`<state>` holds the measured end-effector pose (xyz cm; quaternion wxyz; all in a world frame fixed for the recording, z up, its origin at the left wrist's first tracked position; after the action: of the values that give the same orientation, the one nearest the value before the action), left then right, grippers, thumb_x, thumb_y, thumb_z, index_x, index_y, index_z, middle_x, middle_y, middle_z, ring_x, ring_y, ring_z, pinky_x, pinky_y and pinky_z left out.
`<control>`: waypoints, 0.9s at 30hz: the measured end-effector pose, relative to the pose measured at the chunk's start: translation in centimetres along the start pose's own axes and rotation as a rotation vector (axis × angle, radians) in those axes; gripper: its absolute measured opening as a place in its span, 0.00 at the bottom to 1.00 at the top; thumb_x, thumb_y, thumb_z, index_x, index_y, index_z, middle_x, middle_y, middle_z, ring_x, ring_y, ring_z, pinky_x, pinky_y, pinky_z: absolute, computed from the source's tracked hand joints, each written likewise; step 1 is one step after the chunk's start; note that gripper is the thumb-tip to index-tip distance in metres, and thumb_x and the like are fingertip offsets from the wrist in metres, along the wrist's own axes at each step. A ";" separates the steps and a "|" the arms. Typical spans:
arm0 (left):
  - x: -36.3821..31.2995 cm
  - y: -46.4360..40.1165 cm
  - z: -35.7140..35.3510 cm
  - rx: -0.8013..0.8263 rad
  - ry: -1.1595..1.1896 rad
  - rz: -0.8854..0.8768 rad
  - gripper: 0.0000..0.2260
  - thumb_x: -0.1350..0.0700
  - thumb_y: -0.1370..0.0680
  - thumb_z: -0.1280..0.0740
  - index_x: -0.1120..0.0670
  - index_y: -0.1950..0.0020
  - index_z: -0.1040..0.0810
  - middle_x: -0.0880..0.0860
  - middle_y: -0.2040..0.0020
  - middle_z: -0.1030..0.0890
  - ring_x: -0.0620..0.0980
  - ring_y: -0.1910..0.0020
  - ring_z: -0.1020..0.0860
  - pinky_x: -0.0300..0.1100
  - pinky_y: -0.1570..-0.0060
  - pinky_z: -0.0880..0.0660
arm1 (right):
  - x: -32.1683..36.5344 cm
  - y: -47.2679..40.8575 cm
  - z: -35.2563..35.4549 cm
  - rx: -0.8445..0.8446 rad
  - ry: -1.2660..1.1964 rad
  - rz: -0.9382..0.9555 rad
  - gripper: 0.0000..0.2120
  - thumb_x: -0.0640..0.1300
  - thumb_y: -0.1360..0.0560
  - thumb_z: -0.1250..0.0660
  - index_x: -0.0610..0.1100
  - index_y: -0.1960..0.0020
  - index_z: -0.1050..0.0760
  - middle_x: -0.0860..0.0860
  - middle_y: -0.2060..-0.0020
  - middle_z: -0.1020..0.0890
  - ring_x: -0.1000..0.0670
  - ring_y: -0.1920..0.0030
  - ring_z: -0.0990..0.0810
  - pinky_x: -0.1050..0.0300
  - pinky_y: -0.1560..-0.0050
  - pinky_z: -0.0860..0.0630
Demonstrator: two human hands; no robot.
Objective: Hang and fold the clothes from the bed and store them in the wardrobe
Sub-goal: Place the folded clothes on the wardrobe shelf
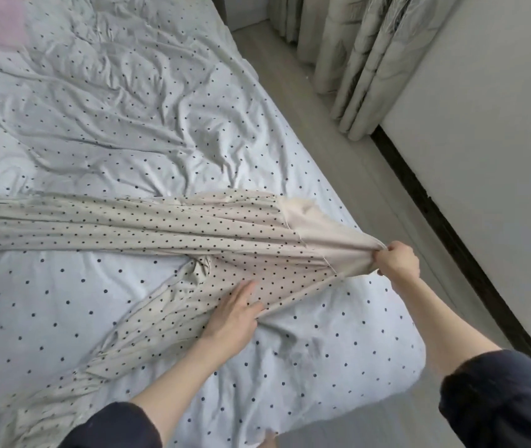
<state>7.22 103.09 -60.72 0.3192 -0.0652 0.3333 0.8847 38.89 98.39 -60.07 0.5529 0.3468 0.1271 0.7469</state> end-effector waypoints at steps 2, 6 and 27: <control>-1.7 0.3 -0.7 -0.020 -0.012 -0.022 0.16 0.60 0.20 0.44 0.54 0.34 0.28 0.55 0.23 0.48 0.52 0.24 0.48 0.45 0.28 0.45 | -2.2 0.2 1.1 -0.032 0.046 -0.043 0.02 0.36 0.31 0.41 0.40 0.60 0.30 0.41 0.64 0.22 0.44 0.66 0.27 0.60 0.70 0.35; -2.6 1.1 -1.4 -0.118 -0.122 -0.010 0.17 0.62 0.22 0.44 0.52 0.34 0.30 0.53 0.34 0.34 0.52 0.37 0.34 0.44 0.42 0.34 | -4.0 2.3 -1.1 0.016 0.125 -0.087 0.06 0.38 0.27 0.41 0.41 0.52 0.28 0.41 0.50 0.23 0.40 0.49 0.25 0.51 0.47 0.29; 13.2 16.6 -3.2 -0.277 -0.319 0.247 0.14 0.59 0.34 0.27 0.55 0.49 0.22 0.52 0.58 0.18 0.51 0.58 0.19 0.43 0.51 0.28 | 4.4 30.6 -29.5 0.294 0.812 1.213 0.20 0.49 0.23 0.39 0.47 0.32 0.35 0.47 0.39 0.29 0.44 0.36 0.33 0.47 0.32 0.46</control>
<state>-13.61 98.43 -58.39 0.2452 0.0733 0.1596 0.9534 -3.72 97.18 -62.30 -0.0989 0.1233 0.2064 0.9656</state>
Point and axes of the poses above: each hand's wrist, its own y-axis away from the middle knuckle, its own z-axis out of the back of the hand, x = y × z, the point moved 9 cm from there along -y, towards the middle knuckle
